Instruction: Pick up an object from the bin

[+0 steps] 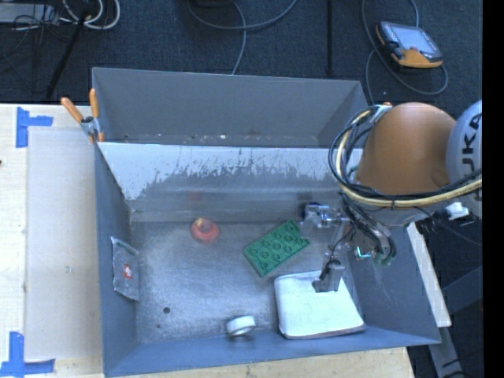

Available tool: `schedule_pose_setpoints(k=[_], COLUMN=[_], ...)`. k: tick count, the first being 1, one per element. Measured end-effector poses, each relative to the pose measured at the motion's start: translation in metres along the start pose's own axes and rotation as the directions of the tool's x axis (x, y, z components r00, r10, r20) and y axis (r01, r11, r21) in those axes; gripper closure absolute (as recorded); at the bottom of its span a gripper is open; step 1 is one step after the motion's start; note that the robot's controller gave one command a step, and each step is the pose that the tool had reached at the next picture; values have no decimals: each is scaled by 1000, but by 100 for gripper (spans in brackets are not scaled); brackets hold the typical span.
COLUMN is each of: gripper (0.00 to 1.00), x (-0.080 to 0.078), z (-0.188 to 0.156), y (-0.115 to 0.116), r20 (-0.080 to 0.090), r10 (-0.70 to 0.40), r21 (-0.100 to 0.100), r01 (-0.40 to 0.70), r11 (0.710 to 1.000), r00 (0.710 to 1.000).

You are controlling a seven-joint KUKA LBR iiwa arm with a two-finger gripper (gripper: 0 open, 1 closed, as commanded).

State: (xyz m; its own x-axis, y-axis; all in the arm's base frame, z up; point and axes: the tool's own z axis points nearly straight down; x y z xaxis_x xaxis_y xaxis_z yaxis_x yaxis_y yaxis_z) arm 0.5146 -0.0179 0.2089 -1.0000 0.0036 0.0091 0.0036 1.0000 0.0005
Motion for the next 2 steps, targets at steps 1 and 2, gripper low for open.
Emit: schedule_pose_setpoints(k=[1,2], gripper=[0,100], x=[-5,-11], z=[130,127], y=[13,16], r20=[-5,20], r10=[-640,-639], r21=[0,10], r01=[640,639], r11=[768,769], r00=[768,769])
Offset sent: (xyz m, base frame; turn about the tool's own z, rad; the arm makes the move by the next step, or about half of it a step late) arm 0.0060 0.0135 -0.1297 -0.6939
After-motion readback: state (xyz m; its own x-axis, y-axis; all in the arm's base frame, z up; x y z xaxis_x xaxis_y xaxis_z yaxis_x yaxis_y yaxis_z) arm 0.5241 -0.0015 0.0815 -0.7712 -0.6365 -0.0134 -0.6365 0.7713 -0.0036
